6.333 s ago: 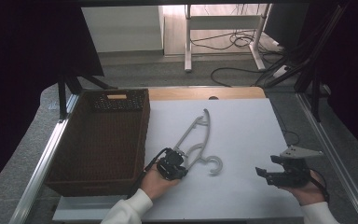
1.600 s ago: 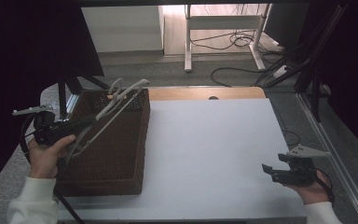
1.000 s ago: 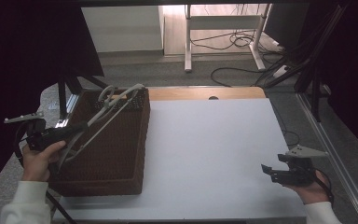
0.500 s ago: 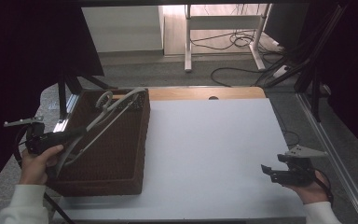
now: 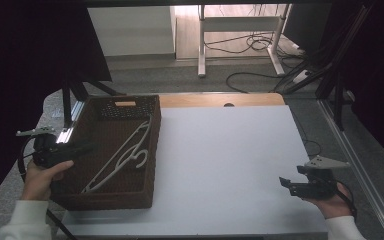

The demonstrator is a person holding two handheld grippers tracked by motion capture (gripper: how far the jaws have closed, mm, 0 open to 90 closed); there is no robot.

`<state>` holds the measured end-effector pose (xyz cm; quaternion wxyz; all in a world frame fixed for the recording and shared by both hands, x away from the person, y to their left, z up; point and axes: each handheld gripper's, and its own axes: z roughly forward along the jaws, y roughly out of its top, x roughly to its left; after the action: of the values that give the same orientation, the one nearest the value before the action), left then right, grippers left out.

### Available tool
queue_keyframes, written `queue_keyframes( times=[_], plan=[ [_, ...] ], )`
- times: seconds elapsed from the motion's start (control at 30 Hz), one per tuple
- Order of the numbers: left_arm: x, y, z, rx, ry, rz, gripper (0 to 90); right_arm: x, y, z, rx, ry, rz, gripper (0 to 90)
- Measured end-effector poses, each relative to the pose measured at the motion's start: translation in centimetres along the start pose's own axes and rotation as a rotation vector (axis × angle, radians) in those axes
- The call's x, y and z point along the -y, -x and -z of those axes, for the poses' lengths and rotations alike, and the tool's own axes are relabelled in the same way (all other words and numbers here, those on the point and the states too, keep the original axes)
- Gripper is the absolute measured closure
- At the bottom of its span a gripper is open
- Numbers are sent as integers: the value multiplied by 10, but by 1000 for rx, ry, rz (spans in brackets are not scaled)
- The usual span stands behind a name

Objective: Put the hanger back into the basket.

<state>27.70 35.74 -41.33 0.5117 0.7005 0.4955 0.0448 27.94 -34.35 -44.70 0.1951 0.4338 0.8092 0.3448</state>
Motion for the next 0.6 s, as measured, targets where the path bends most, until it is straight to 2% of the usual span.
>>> queue_keyframes(
  times=[0.17,0.43,0.6],
  plan=[
    [-1,9,-6,10,-14,-30,330,0,0,0,1,-2,1,228],
    [0,23,-12,19,-17,-49,315,-1,-1,-2,-6,-3,6,226],
    [1,37,-25,-8,-46,-72,311,0,-1,-3,-8,-8,13,225]
  ],
)
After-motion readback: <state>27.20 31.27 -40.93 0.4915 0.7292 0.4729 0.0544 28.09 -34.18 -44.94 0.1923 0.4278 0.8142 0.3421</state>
